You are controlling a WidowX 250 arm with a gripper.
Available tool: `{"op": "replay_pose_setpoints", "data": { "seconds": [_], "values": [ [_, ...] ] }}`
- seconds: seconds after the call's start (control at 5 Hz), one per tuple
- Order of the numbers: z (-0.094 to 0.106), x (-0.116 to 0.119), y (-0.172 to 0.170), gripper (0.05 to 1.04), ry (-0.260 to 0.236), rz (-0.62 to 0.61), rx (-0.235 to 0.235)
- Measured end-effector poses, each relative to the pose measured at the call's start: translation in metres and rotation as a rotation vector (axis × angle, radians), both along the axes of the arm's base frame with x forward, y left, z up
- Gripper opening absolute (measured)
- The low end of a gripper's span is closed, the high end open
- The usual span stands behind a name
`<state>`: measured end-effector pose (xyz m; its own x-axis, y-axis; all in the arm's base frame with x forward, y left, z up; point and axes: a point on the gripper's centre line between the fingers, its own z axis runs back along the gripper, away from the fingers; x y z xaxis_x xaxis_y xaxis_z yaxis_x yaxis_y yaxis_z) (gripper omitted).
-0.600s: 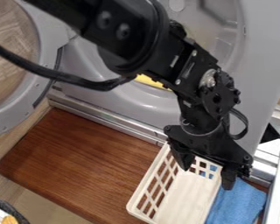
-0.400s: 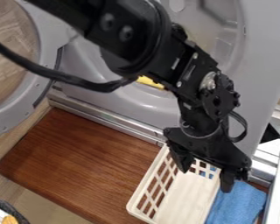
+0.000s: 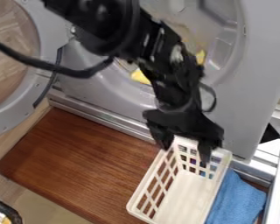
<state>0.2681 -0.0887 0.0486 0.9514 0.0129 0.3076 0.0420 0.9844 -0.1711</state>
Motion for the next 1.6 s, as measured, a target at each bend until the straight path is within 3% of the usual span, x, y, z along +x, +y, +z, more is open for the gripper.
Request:
{"op": "replay_pose_setpoints", "data": {
  "seconds": [0.4,0.6,1.2,1.4,1.6],
  "values": [
    [0.009,0.049,0.034,0.999,-0.051,0.065,0.002],
    [0.021,0.073,0.046,0.999,-0.098,0.059,0.027],
    [0.010,0.109,0.076,0.999,-0.067,0.084,0.059],
    [-0.005,0.112,0.077,0.946,-0.044,0.085,0.029],
    [-0.009,0.113,0.080,0.661,-0.059,0.102,0.048]
  ]
}}
